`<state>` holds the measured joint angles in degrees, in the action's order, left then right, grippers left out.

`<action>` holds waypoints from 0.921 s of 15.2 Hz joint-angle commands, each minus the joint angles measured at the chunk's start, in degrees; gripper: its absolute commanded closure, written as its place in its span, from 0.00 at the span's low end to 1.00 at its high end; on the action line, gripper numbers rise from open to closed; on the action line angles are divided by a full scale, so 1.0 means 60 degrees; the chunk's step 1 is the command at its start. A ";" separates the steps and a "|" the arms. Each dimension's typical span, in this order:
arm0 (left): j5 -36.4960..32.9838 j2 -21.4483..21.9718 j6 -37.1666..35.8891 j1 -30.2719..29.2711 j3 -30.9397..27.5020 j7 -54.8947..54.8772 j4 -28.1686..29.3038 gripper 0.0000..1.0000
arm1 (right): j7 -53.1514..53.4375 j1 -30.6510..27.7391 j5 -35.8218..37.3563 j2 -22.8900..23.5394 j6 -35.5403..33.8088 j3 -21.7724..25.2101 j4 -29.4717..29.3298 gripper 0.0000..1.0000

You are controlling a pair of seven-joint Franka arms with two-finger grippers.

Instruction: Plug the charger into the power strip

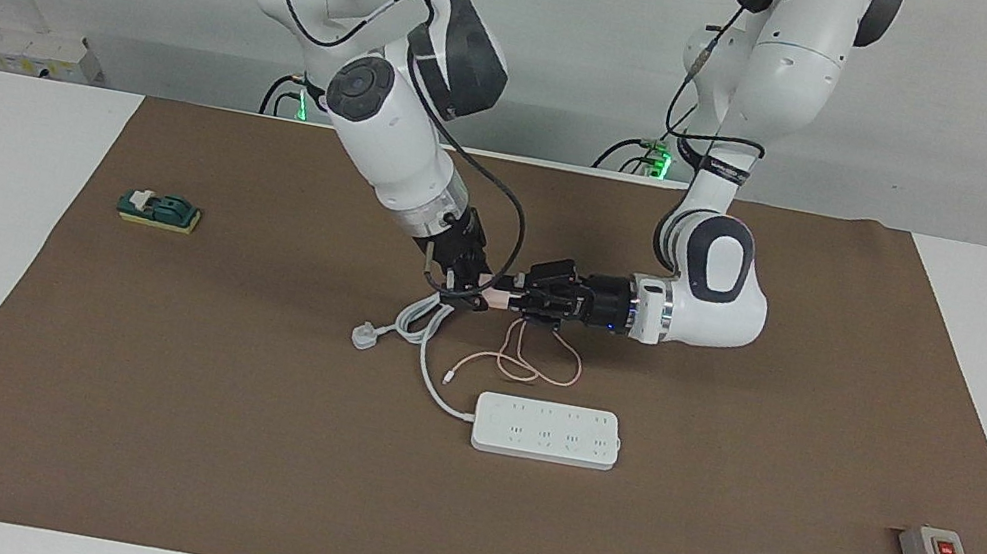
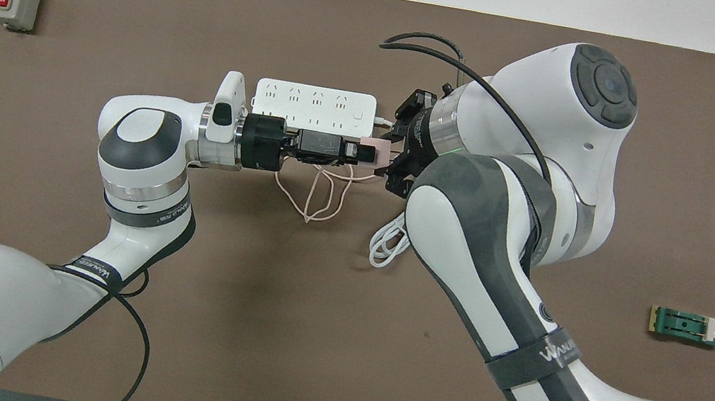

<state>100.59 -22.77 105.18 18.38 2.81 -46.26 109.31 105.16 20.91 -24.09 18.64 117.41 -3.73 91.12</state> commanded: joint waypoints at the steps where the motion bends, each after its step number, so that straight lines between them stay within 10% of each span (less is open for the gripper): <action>1: 0.0153 0.0251 0.0049 -0.0016 -0.0059 -0.0053 0.0268 1.00 | 0.0095 -0.0042 -0.0087 -0.0001 0.0016 -0.0023 -0.0040 1.00; 3: 0.0052 0.0280 -0.0024 -0.0060 -0.0117 -0.0039 0.0239 1.00 | 0.0139 -0.0057 -0.0145 -0.0001 0.0016 -0.0023 -0.0040 1.00; 4: -0.0051 0.0454 -0.0053 -0.0292 -0.0146 0.0063 0.0253 1.00 | 0.0226 -0.0086 -0.0146 -0.0001 0.0045 -0.0009 -0.0040 0.01; 14: -0.6534 0.1891 -0.0287 -0.1994 -0.0220 0.1118 -0.1471 1.00 | -0.1279 -0.0773 -0.0028 -0.0205 -0.0421 0.0079 -0.0201 0.00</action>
<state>69.10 -12.34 104.86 7.59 1.38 -41.13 104.49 101.74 19.23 -24.20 18.32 117.19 -2.87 90.42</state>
